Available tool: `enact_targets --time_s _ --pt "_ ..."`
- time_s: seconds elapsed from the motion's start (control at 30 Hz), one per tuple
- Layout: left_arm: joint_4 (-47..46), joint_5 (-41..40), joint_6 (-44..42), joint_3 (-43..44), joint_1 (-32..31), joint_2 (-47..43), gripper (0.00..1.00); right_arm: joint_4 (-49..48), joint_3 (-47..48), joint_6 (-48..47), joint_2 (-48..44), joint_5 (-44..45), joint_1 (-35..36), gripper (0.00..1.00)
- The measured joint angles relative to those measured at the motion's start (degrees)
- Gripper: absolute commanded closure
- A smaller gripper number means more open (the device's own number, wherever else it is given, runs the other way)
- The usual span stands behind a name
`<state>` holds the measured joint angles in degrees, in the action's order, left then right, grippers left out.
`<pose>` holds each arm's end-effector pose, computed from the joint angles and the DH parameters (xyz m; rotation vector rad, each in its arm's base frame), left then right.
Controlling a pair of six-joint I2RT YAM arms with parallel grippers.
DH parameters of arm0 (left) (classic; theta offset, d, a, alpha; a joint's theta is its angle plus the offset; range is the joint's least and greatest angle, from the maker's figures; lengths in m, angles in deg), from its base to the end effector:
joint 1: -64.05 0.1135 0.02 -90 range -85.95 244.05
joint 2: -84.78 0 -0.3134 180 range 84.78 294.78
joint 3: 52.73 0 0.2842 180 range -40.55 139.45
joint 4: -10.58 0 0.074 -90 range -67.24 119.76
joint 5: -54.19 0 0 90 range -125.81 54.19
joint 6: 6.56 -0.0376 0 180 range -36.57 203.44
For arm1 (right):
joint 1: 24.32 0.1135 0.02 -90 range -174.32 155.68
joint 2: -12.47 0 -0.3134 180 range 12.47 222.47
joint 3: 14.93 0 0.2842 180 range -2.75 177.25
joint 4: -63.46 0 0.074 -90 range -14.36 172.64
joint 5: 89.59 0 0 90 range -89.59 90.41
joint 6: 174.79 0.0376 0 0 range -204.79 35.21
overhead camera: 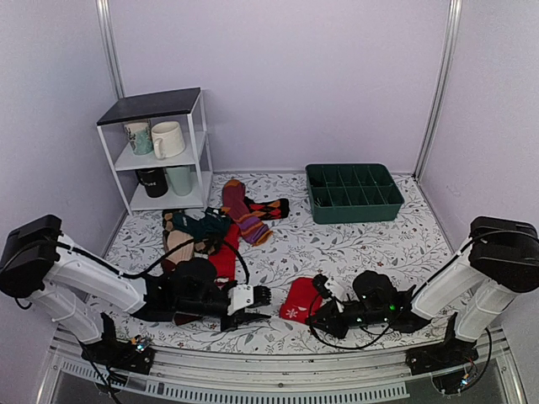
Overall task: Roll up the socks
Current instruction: Roll a pair of socks at the center of the board.
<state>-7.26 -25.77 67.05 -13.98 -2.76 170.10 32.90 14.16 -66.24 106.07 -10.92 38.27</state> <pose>0.1071 -0.2665 0.1661 1.5050 1.5273 -0.7103 0.1104 0.2288 0.1078 -0.9891 2.1171 0.9836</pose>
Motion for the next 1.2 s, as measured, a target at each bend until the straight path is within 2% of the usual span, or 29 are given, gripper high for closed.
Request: enact_targets --time_s 0.1,0.4,0.47,0.83,1.1,1.13,1.2 --pt "-4.50 -2.14 -4.31 -1.49 -0.55 0.04 0.55 3.17 1.09 3.15 -0.37 -4.07 -1.33 0.89" --pt "-14.10 -5.75 -13.84 -0.48 -1.14 10.88 0.41 7.65 2.97 8.74 -0.39 -11.98 -4.00 0.89" --pt "-14.69 -5.49 -15.32 0.26 -1.18 11.93 0.32 7.78 3.13 8.98 -0.20 -12.74 -4.15 0.89" --pt "-15.06 1.16 -16.59 3.61 -1.42 15.30 0.33 8.02 3.45 9.11 0.24 -14.47 -4.66 0.89" --pt "-13.84 1.44 -16.57 5.53 -1.46 19.28 0.34 8.00 3.56 9.11 0.52 -15.19 -5.03 0.89" --pt "-13.75 1.36 -16.55 5.88 -1.46 19.61 0.34 8.00 3.56 9.11 0.55 -15.23 -5.03 0.89" --pt "-13.70 1.22 -16.44 6.45 -1.46 20.13 0.42 8.02 3.61 9.11 0.55 -15.37 -5.09 0.89"
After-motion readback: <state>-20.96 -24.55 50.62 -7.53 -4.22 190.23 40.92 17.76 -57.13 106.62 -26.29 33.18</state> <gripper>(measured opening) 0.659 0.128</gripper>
